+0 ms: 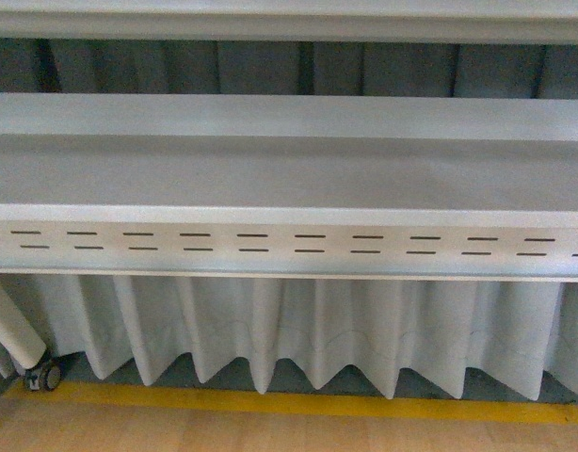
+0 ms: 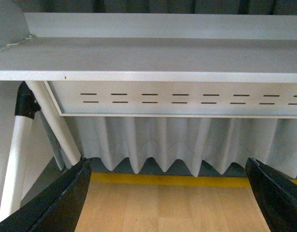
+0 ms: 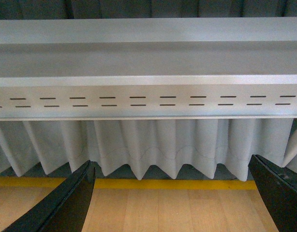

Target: Wind up and store yellow beetle toy

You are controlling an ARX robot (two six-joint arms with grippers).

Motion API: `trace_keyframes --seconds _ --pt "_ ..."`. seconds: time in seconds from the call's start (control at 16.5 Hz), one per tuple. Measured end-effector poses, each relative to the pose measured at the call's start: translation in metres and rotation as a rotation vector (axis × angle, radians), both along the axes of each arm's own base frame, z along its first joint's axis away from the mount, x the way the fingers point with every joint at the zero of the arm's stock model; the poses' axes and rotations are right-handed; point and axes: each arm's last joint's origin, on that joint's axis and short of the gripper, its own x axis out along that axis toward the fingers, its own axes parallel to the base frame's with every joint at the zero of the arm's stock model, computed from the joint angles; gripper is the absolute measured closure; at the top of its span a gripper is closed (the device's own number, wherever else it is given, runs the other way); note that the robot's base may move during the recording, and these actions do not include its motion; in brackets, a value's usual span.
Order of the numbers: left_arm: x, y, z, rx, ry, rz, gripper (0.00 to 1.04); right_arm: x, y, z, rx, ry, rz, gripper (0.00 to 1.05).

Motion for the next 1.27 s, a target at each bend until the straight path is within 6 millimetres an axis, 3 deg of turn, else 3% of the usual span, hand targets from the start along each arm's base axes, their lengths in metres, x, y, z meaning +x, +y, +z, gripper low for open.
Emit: trace_keyframes --seconds 1.27 --pt "0.0000 0.0000 0.0000 0.000 0.000 0.000 0.07 0.0000 0.0000 0.0000 0.000 0.000 0.000 0.07"
